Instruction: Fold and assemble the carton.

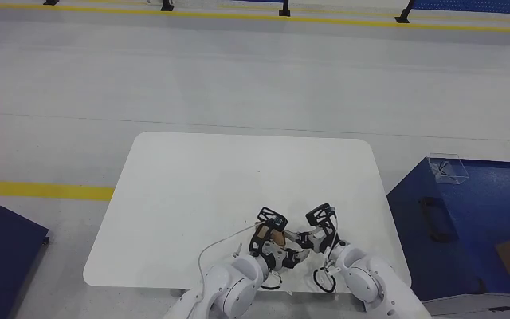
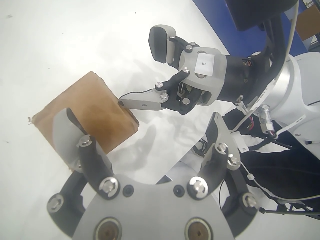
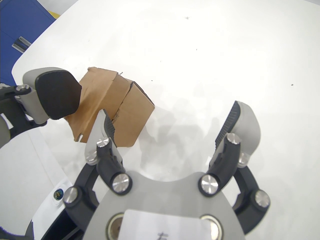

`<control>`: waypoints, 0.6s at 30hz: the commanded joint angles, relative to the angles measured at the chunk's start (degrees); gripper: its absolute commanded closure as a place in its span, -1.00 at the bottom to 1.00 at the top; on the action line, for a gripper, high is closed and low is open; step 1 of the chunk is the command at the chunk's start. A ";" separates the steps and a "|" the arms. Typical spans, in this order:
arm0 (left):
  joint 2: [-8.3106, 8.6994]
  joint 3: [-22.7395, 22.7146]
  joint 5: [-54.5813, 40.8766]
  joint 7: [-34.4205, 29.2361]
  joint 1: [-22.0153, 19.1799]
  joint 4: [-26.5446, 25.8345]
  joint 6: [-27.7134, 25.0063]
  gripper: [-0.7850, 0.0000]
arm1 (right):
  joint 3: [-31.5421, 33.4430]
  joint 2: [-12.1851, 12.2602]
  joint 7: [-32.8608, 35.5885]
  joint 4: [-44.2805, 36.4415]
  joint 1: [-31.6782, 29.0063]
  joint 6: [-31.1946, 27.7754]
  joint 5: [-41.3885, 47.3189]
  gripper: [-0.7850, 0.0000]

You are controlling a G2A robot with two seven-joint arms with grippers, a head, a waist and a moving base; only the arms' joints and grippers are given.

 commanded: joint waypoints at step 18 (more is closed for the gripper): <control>-0.20 -0.29 0.59 -0.54 0.19 0.18 0.21 -1.00 | -0.75 -0.60 2.84 -1.95 0.57 1.73 4.05 -1.00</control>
